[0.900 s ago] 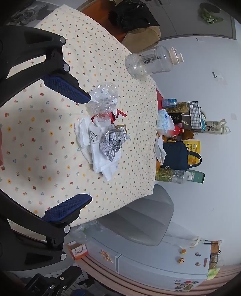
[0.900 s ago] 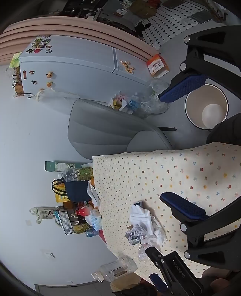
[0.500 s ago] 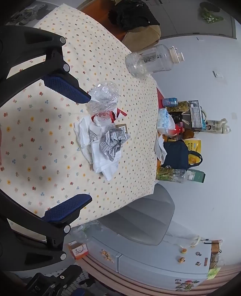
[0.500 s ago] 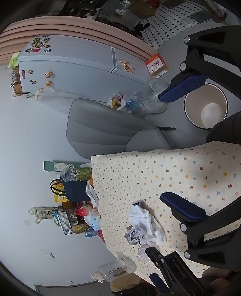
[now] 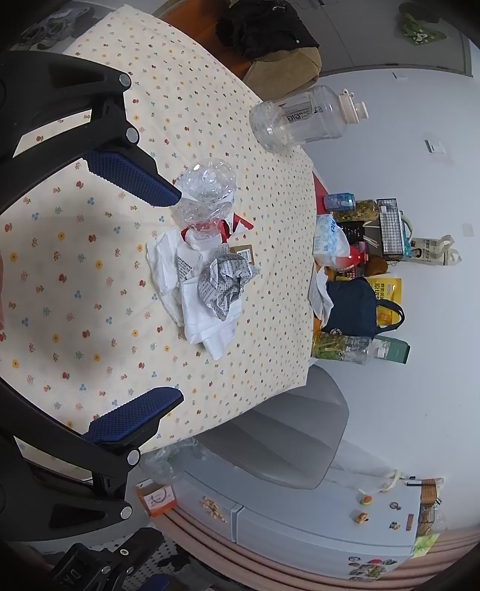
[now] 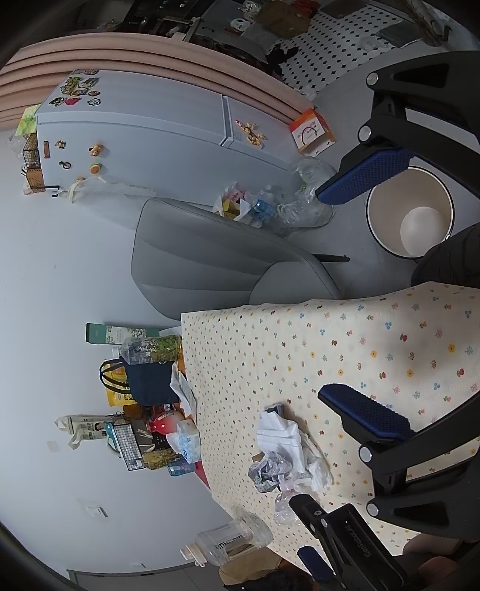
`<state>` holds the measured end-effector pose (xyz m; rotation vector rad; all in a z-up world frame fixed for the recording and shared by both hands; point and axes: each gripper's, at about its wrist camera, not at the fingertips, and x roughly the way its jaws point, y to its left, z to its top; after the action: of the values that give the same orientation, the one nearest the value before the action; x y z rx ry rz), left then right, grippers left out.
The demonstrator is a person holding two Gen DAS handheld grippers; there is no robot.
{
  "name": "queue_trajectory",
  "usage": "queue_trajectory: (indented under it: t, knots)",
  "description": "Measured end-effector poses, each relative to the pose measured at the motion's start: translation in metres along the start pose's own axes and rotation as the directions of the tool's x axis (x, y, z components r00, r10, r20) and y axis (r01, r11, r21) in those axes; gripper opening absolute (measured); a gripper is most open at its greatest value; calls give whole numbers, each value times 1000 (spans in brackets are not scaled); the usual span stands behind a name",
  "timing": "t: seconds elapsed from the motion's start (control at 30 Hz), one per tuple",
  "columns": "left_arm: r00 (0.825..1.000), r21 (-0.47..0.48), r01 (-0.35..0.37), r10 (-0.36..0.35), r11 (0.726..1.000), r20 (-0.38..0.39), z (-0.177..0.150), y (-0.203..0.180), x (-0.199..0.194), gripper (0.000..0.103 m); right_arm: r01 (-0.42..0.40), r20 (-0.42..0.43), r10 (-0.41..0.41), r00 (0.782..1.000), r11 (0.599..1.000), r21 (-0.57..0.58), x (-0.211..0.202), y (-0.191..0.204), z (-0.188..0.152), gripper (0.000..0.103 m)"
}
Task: Collect trash
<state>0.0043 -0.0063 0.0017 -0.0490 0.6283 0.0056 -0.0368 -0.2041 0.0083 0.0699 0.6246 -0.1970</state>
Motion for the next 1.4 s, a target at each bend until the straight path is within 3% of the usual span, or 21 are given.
queue_trajectory:
  t: [1.4]
  knots:
    - [1000,1,20,-20,1000,21,1,0,1,97,8,11,-8,1000,1000,-17,-11,-2,7,95]
